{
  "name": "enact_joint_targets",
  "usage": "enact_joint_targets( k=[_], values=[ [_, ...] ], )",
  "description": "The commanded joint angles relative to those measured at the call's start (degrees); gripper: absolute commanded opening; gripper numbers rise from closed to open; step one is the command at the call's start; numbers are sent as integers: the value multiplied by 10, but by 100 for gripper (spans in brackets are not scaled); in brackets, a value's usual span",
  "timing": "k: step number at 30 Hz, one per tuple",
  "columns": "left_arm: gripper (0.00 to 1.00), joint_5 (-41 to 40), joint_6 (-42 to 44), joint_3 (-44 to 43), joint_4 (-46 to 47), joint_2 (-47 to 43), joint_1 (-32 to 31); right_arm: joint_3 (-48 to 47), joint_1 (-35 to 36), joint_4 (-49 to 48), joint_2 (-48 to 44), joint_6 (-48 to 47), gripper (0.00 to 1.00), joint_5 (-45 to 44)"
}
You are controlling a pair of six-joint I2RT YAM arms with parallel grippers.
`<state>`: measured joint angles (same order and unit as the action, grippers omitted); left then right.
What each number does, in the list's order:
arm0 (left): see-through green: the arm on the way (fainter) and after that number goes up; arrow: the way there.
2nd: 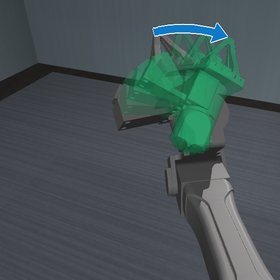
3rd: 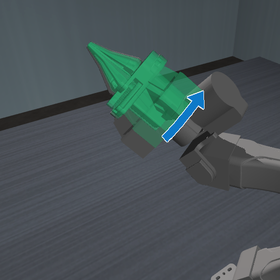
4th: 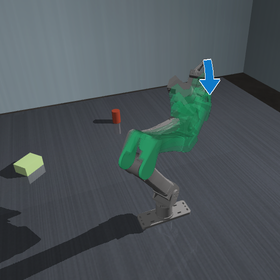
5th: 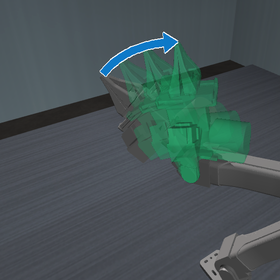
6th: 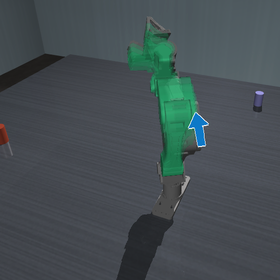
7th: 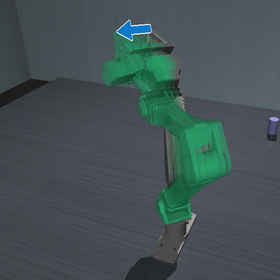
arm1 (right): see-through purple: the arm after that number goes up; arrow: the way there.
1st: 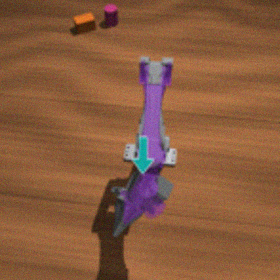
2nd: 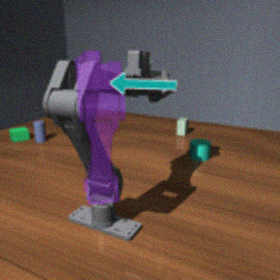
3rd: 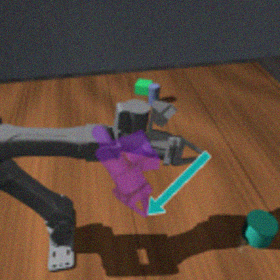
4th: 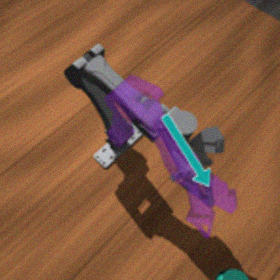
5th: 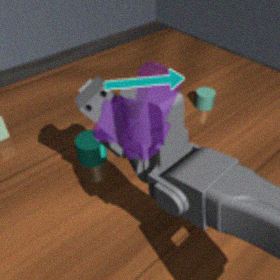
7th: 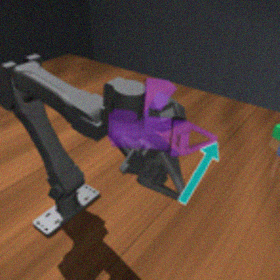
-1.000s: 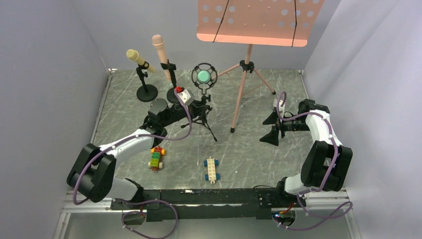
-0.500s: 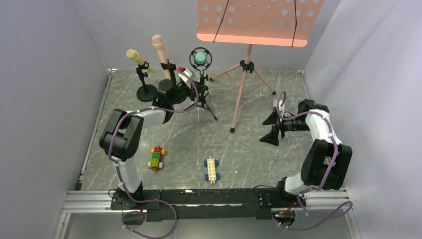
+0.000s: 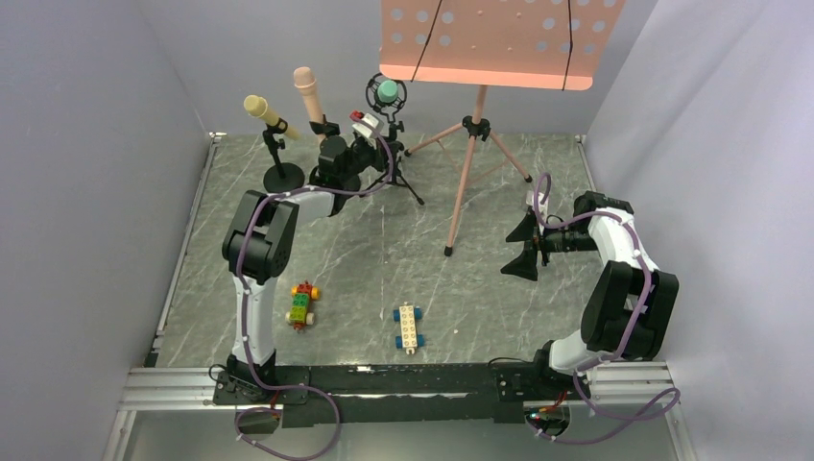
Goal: Attach the microphones to the stand
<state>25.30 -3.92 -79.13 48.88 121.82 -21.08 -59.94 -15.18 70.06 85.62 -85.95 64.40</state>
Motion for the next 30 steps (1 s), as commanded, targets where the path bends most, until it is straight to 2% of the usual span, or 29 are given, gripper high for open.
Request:
enact_joint_targets(
  k=[1, 5, 12, 17, 23, 30],
  values=[
    [5, -16, -5, -28, 59, -2, 1, -19, -3, 12, 2, -26, 100, 6],
    [13, -20, -12, -14, 59, -6, 1, -19, -2, 13, 1, -26, 100, 6],
    [46, -9, -20, 8, 60, -16, 0, -19, -3, 14, -2, -26, 100, 6],
    [58, -5, -16, 16, 53, -34, -1, -20, -3, 15, -7, -28, 100, 5],
    [97, -62, -22, 82, 55, -100, -3, -16, -2, 4, -16, -19, 100, -1],
    [99, -110, -33, 211, 39, -220, -10, -15, -3, 3, -23, -18, 100, 2]
  ],
)
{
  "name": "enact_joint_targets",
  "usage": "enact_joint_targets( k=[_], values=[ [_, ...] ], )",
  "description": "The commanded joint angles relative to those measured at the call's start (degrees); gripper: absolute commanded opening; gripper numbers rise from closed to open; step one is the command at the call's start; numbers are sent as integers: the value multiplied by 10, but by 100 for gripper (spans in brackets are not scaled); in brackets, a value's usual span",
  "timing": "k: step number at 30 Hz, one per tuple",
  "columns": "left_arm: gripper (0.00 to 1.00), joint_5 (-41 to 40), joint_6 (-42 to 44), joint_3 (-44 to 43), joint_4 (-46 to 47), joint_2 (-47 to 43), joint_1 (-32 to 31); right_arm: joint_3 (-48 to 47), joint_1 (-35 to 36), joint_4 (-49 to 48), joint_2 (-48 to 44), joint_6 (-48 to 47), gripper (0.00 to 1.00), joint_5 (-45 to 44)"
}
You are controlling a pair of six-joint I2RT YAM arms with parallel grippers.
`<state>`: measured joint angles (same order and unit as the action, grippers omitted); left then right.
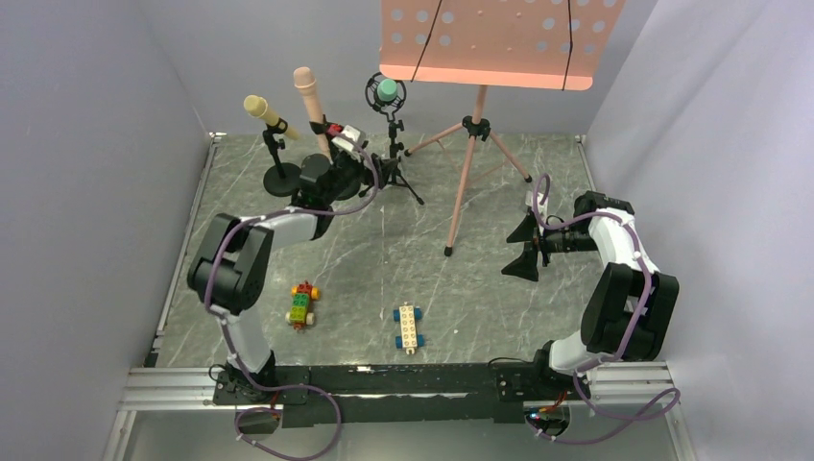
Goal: Attach the microphones to the stand
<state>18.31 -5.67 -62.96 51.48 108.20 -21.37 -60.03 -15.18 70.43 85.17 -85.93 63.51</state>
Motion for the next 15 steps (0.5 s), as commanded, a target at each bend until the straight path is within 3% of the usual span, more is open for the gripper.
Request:
enact_joint_targets(
  k=[1, 7, 11, 15],
  values=[
    [99, -50, -21, 68, 2, -105, -8, -14, -3, -1, -20, -18, 100, 11],
    [99, -106, -64, 170, -118, -241, -12, -12, -9, -5, -35, -15, 100, 16],
    [99, -92, -62, 233, -183, -367, -12, -11, -20, -1, -47, -20, 100, 26],
    [99, -56, -17, 219, -352, -485, -8, -9, -37, -1, -65, -21, 100, 44]
  ],
)
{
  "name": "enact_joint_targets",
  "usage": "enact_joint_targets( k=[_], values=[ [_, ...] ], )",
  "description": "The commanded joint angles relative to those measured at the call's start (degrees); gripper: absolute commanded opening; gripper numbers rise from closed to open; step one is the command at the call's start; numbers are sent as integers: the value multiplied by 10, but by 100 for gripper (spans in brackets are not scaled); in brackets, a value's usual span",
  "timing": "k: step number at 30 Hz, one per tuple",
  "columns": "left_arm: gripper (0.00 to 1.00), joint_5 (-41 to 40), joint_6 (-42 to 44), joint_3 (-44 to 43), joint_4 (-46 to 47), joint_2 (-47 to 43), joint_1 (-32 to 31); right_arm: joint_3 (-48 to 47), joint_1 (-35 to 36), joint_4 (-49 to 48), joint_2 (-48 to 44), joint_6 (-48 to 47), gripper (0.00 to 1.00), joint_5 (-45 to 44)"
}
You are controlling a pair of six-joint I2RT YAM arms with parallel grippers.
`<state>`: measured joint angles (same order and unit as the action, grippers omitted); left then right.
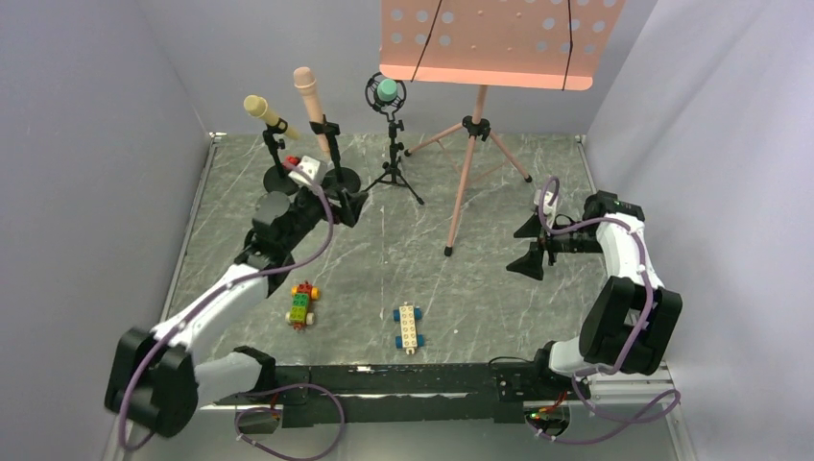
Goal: Attach the microphones to the stand
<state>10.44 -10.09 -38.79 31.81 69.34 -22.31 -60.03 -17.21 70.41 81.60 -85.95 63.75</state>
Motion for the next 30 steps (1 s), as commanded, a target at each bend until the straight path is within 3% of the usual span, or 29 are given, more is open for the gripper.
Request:
enact_joint_targets(
  k=[1, 4, 6, 8, 10, 12, 14, 18, 23, 25, 28, 30],
  values=[
    [99, 22, 34, -36, -204, -119, 4, -9, -22, -2, -34, -19, 100, 48],
    [99, 43, 28, -65, -322, -171, 31, -12, -46, 4, -52, -18, 100, 73],
    [99, 90, 0, -59, -361, -209, 89, -17, -59, -9, -70, 12, 100, 91],
    [99, 151, -29, -41, -382, -246, 172, -20, -67, -62, -100, 104, 100, 98],
    [99, 182, -47, -28, -412, -273, 262, -15, -72, -178, -134, 272, 100, 78],
    [99, 175, -54, -13, -438, -295, 290, 7, -75, -334, -176, 472, 100, 25],
    [99, 159, -56, 5, -460, -310, 299, 24, -75, -423, -215, 584, 100, -33],
    [99, 98, -8, 22, -511, -326, 299, 49, -74, -523, -290, 734, 100, -170],
    [99, 92, -6, 39, -481, -361, 299, 19, -75, -518, -289, 924, 100, -363],
    [99, 93, -5, 33, -485, -360, 298, 16, -75, -505, -303, 932, 100, -365],
    [99, 98, -7, 28, -494, -356, 299, 14, -75, -481, -323, 879, 100, -264],
    [99, 108, -10, 30, -488, -358, 299, 18, -75, -478, -327, 882, 100, -257]
  ],
)
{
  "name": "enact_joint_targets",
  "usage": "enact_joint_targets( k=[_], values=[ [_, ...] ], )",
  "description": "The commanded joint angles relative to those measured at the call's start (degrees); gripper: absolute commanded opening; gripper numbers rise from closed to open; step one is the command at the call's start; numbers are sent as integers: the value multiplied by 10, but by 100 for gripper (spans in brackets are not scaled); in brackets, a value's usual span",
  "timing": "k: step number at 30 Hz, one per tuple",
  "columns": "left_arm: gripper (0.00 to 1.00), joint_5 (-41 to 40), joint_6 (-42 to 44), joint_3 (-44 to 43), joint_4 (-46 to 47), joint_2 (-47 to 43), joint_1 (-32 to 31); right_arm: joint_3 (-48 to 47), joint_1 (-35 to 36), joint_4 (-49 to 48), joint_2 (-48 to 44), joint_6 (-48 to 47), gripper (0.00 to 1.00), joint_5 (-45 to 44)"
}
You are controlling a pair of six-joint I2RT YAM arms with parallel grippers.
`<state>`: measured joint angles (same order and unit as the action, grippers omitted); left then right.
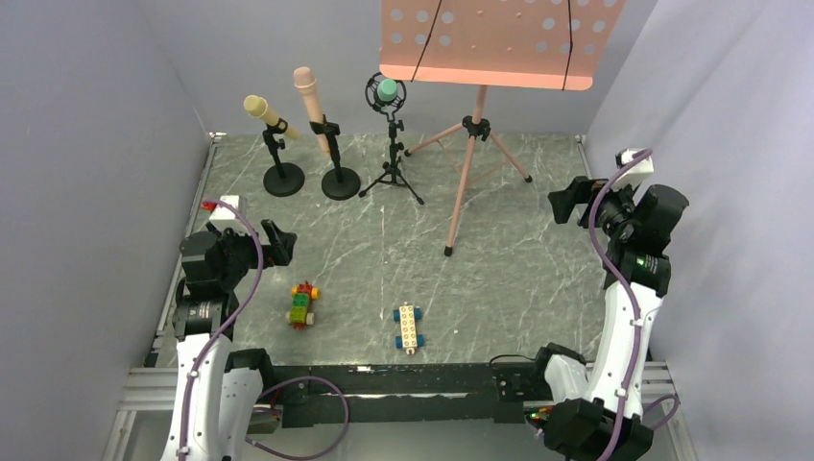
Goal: Attach the microphones to the stand
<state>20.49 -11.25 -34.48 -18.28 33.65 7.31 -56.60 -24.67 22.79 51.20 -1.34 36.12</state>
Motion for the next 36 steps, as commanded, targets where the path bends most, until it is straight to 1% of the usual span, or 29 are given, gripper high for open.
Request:
enact_joint_targets(
  k=[1, 3, 5, 8, 11, 14, 18, 21, 26, 32, 36],
  values=[
    [99, 12, 0, -13, 16, -1, 2, -10, 0, -5, -26, 41, 100, 11],
    [99, 14, 0, -13, 16, -2, 2, -5, 0, -5, -28, 42, 100, 5],
    [99, 17, -1, -13, 16, -4, 2, 1, 0, -6, -31, 41, 100, 17],
    [99, 23, -3, -10, 17, -6, 2, 15, -2, -26, -34, 69, 100, 30],
    [99, 22, -3, -11, 18, -4, 2, 30, -2, -48, -27, 94, 100, 14],
    [99, 19, -4, -11, 18, -1, 2, 50, -3, -83, -15, 96, 100, 19],
    [99, 16, -4, -14, 18, 5, 2, 60, -4, -137, 15, 106, 100, 65],
    [99, 11, -2, -12, 20, 4, 2, 74, -4, -166, 20, 129, 100, 53],
    [99, 0, -1, -8, 24, 3, 2, 76, -4, -152, 9, 119, 100, 5],
    [99, 0, -1, -9, 24, 12, 2, 71, -4, -130, -9, 92, 100, 11],
    [99, -2, -3, -7, 25, 10, 2, 70, -5, -123, -12, 84, 100, 36]
  ],
)
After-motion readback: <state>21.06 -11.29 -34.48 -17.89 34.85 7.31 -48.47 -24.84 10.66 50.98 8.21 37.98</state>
